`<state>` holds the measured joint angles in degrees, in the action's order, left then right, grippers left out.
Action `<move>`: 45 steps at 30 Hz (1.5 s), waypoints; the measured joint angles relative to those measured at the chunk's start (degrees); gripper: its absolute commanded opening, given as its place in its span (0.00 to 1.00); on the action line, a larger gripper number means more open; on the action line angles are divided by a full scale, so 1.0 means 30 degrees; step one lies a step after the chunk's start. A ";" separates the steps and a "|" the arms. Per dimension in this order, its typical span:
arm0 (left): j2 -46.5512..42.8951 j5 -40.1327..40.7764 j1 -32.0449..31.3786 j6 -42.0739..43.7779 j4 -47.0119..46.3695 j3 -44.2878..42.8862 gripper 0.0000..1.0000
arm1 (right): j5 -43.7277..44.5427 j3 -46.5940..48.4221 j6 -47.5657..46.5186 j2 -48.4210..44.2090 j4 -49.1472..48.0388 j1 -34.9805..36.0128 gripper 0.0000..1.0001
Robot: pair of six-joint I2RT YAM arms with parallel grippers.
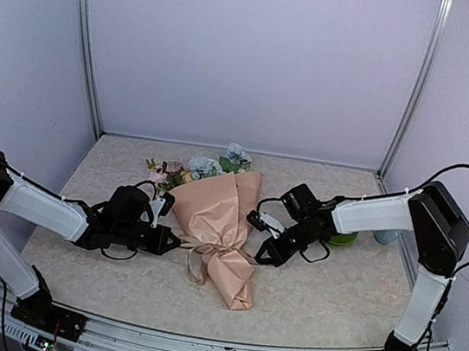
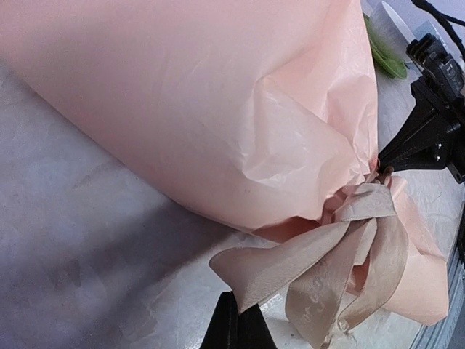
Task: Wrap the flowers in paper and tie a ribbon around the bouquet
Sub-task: Tie the half-tied ribbon around the folded bouquet.
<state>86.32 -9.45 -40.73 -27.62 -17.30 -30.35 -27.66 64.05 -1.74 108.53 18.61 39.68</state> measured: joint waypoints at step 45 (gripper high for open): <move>-0.0714 0.0758 0.1020 -0.0124 0.0714 0.0590 0.00 | -0.1727 -0.5238 0.3592 -0.1909 -0.4481 -0.0095 0.00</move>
<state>84.18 -7.18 -37.67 -27.99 -15.16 -28.58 -32.84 48.34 9.04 102.80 5.17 39.40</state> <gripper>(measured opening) 0.007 0.006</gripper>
